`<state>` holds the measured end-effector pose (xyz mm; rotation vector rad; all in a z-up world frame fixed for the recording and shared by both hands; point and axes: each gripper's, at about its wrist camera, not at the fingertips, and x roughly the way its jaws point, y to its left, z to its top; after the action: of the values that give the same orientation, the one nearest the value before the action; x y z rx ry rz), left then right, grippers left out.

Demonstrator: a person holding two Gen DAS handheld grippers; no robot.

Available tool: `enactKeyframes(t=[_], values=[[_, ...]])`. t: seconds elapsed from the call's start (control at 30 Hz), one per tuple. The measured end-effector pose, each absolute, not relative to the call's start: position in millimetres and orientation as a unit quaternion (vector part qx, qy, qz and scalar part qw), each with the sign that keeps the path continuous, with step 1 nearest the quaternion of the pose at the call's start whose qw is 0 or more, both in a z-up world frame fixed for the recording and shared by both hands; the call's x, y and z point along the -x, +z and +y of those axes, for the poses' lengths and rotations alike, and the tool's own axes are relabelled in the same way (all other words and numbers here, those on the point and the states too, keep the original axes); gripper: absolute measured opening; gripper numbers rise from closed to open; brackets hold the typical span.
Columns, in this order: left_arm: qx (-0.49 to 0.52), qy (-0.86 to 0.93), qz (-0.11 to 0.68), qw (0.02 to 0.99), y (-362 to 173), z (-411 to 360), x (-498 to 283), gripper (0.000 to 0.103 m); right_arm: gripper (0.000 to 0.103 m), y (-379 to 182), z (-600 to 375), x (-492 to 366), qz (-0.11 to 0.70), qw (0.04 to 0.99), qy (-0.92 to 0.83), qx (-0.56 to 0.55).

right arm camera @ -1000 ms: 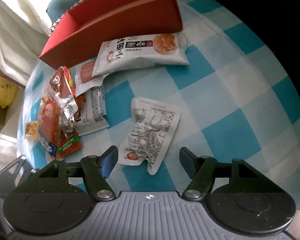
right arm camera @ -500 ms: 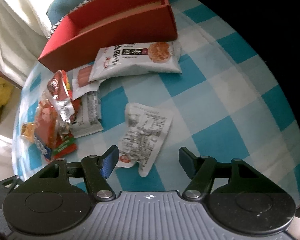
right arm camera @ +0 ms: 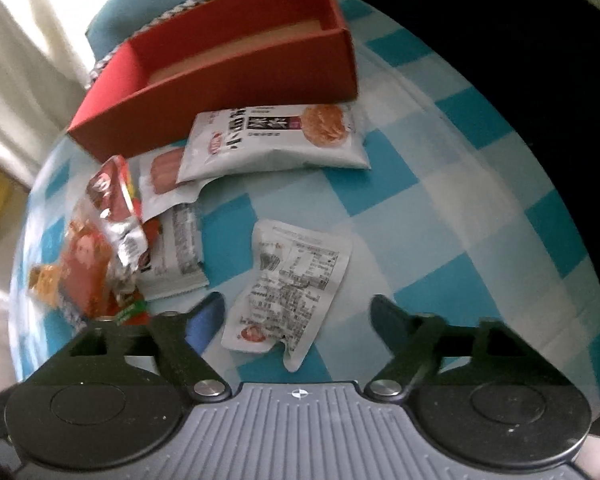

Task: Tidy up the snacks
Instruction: 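Close the right gripper on the white sachet while the left gripper grasps the red-brown bag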

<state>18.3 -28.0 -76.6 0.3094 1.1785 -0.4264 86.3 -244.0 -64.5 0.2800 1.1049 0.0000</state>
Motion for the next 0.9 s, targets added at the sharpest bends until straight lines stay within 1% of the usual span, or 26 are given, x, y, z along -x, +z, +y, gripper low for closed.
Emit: enactKeyframes(t=[0.07, 0.1, 0.13, 0.17, 0.2, 0.23, 0.27, 0.33, 0.43, 0.47, 0.5, 0.53, 0.57, 0.6, 0.63, 0.67, 0.77, 0.9], values=[[-0.138, -0.194, 0.551, 0.8, -82.7, -31.0, -26.9, 0.066, 0.085, -73.5, -241.7, -94.6, 0.535, 0.833, -0.007, -0.141], [-0.139, -0.192, 0.551, 0.8, -83.0, -32.9, -27.2, 0.066, 0.087, -75.6, -238.3, -96.7, 0.535, 0.834, -0.012, -0.135], [-0.142, -0.191, 0.55, 0.8, -84.0, -33.1, -28.3, 0.066, 0.086, -75.7, -232.8, -96.4, 0.531, 0.838, -0.014, -0.123], [-0.149, -0.191, 0.548, 0.801, -85.0, -35.4, -27.1, 0.066, 0.09, -77.9, -226.1, -95.7, 0.534, 0.839, -0.016, -0.105], [-0.154, -0.191, 0.545, 0.802, -85.8, -36.6, -24.9, 0.067, 0.096, -79.6, -220.2, -94.1, 0.532, 0.842, -0.012, -0.089], [-0.158, -0.191, 0.542, 0.803, -86.3, -37.6, -22.6, 0.067, 0.101, -82.2, -216.4, -93.9, 0.53, 0.844, -0.006, -0.081], [-0.161, -0.193, 0.541, 0.802, -87.8, -37.2, -23.3, 0.069, 0.103, -84.9, -214.7, -94.3, 0.529, 0.844, 0.003, -0.082], [-0.175, -0.198, 0.537, 0.801, -89.2, -41.4, -18.1, 0.076, 0.103, -86.4, -211.8, -93.6, 0.53, 0.845, 0.006, -0.068], [-0.186, -0.206, 0.533, 0.799, -91.8, -45.0, -14.6, 0.082, 0.103, -88.5, -203.8, -92.0, 0.541, 0.841, 0.029, -0.019], [-0.19, -0.208, 0.532, 0.799, -92.2, -45.8, -13.7, 0.082, 0.102, -89.2, -201.1, -90.5, 0.541, 0.84, 0.033, -0.005], [-0.191, -0.208, 0.529, 0.8, -91.7, -45.5, -12.2, 0.08, 0.095, -88.5, -199.6, -89.4, 0.539, 0.842, 0.03, 0.006], [-0.191, -0.206, 0.526, 0.803, -90.2, -44.3, -10.8, 0.071, 0.09, -86.9, -199.2, -87.6, 0.536, 0.844, 0.023, 0.015], [-0.189, -0.206, 0.524, 0.804, -87.6, -42.2, -10.4, 0.066, 0.079, -84.8, -200.0, -85.5, 0.533, 0.845, 0.018, 0.024], [-0.189, -0.207, 0.525, 0.804, -85.6, -40.5, -10.7, 0.064, 0.068, -82.8, -201.7, -82.7, 0.53, 0.847, 0.016, 0.029], [-0.185, -0.209, 0.529, 0.802, -84.8, -38.7, -12.0, 0.064, 0.064, -80.4, -205.6, -80.5, 0.528, 0.849, 0.014, 0.026], [-0.181, -0.206, 0.533, 0.801, -83.9, -37.6, -12.8, 0.063, 0.063, -79.1, -210.4, -79.4, 0.529, 0.848, 0.016, 0.018], [-0.174, -0.2, 0.535, 0.802, -81.5, -34.8, -12.1, 0.063, 0.061, -78.0, -213.6, -75.4, 0.528, 0.849, 0.022, 0.012], [-0.151, -0.194, 0.507, 0.826, -64.8, -28.6, -9.9, 0.063, 0.061, -64.3, -215.3, -62.4, 0.507, 0.861, 0.032, 0.005]])
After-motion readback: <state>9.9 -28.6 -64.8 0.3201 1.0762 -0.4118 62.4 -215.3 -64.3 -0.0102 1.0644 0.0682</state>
